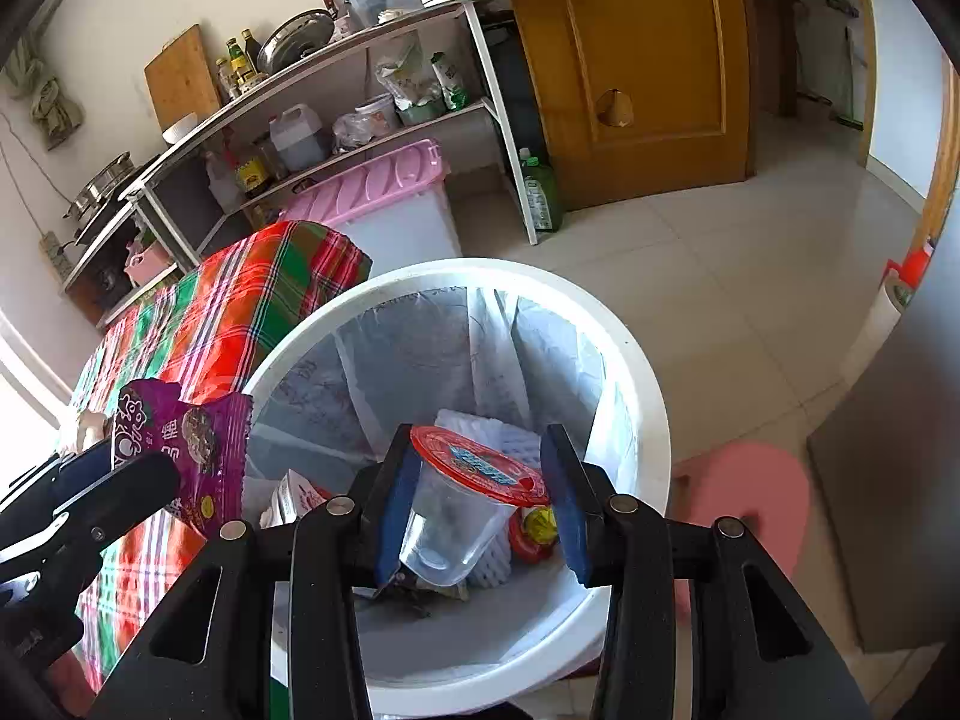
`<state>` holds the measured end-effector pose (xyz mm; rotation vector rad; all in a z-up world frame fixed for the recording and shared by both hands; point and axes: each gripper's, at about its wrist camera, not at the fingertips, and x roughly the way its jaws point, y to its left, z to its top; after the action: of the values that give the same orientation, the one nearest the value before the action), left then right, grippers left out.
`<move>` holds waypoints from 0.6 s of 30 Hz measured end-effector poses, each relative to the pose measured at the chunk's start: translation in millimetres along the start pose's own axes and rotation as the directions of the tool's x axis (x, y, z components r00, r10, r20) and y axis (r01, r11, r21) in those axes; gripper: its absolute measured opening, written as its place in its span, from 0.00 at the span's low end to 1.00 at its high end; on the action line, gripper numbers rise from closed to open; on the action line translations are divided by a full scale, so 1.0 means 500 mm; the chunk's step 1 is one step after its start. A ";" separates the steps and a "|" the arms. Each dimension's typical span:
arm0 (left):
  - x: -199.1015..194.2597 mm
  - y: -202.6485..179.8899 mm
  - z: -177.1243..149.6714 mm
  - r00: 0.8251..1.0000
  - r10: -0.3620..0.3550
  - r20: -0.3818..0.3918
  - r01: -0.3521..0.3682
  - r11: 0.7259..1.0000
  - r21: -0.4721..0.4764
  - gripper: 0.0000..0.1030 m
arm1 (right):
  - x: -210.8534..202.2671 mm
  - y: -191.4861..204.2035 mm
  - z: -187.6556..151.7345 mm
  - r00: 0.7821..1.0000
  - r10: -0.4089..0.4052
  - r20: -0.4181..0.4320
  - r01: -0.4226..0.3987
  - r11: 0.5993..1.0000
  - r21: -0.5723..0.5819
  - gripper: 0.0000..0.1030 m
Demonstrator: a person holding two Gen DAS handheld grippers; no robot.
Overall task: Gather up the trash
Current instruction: 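Carry the red-lidded cup and purple bag over the bin and open both tools, then move both open tools back from the bin to the table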
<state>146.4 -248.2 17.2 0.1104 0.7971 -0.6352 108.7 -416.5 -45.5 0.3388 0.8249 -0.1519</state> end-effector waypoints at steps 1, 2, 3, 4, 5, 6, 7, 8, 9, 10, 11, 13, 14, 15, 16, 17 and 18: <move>0.003 -0.002 0.000 1.000 0.005 -0.001 -0.005 1.000 -0.003 0.38 | 0.004 -0.001 0.002 1.000 0.001 -0.007 -0.001 1.000 -0.001 0.42; 0.005 0.000 0.000 1.000 0.008 -0.004 -0.008 1.000 -0.005 0.38 | 0.008 0.002 0.005 1.000 -0.001 -0.011 0.001 1.000 -0.004 0.42; 0.007 0.001 0.001 1.000 0.006 -0.004 -0.006 1.000 -0.008 0.38 | 0.011 0.003 0.005 1.000 -0.009 -0.013 0.009 1.000 -0.009 0.42; 0.009 0.004 0.001 1.000 0.004 -0.005 -0.004 1.000 -0.011 0.38 | 0.014 0.003 0.006 1.000 -0.014 -0.016 0.014 1.000 -0.010 0.42; 0.010 0.004 0.001 1.000 0.004 -0.007 -0.004 1.000 -0.012 0.39 | 0.016 0.002 0.007 1.000 -0.018 -0.019 0.018 1.000 -0.011 0.42; 0.011 0.005 0.001 1.000 0.004 -0.008 -0.004 1.000 -0.013 0.40 | 0.018 0.001 0.007 1.000 -0.019 -0.020 0.019 1.000 -0.009 0.42; 0.012 0.008 0.001 1.000 0.003 -0.009 -0.003 1.000 -0.017 0.43 | 0.019 0.000 0.008 1.000 -0.018 -0.022 0.018 1.000 -0.007 0.42; 0.012 0.010 0.001 1.000 -0.002 -0.012 0.002 1.000 -0.024 0.46 | 0.019 0.000 0.008 1.000 -0.014 -0.022 0.014 1.000 -0.004 0.42; 0.012 0.014 0.001 1.000 -0.007 -0.012 0.006 0.999 -0.032 0.48 | 0.018 -0.001 0.008 1.000 -0.010 -0.020 0.010 1.000 0.000 0.42; 0.010 0.016 0.001 1.000 -0.001 -0.007 0.001 1.000 -0.031 0.50 | 0.018 -0.002 0.008 1.000 -0.011 -0.018 0.011 1.000 0.003 0.43; 0.008 0.016 0.000 1.000 0.010 -0.001 -0.010 1.000 -0.024 0.51 | 0.018 -0.002 0.008 1.000 -0.016 -0.016 0.016 1.000 0.004 0.43; 0.004 0.018 -0.002 1.000 0.014 0.001 -0.014 1.000 -0.021 0.52 | 0.016 -0.002 0.008 1.000 -0.016 -0.013 0.016 1.000 0.005 0.47; 0.002 0.021 -0.003 1.000 0.006 0.002 -0.006 1.000 -0.026 0.53 | 0.015 -0.001 0.007 1.000 -0.015 -0.014 0.015 1.000 0.008 0.48; 0.000 0.023 -0.003 1.000 0.003 0.003 -0.003 1.000 -0.030 0.54 | 0.014 0.000 0.006 1.000 -0.012 -0.013 0.012 1.000 0.010 0.48; -0.002 0.024 -0.004 1.000 0.007 0.005 -0.007 0.999 -0.031 0.55 | 0.013 0.001 0.007 1.000 -0.010 -0.010 0.010 1.000 0.010 0.49; -0.005 0.026 -0.005 1.000 0.014 0.008 -0.013 0.999 -0.030 0.56 | 0.011 0.002 0.006 1.000 -0.010 -0.007 0.010 1.000 0.010 0.50; -0.009 0.028 -0.006 1.000 0.017 0.012 -0.017 0.999 -0.029 0.57 | 0.009 0.005 0.005 1.000 -0.010 -0.006 0.010 1.000 0.010 0.50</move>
<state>150.1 -233.5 16.2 0.0865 0.7924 -0.6076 114.3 -415.3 -46.8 0.3451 0.8322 -0.1646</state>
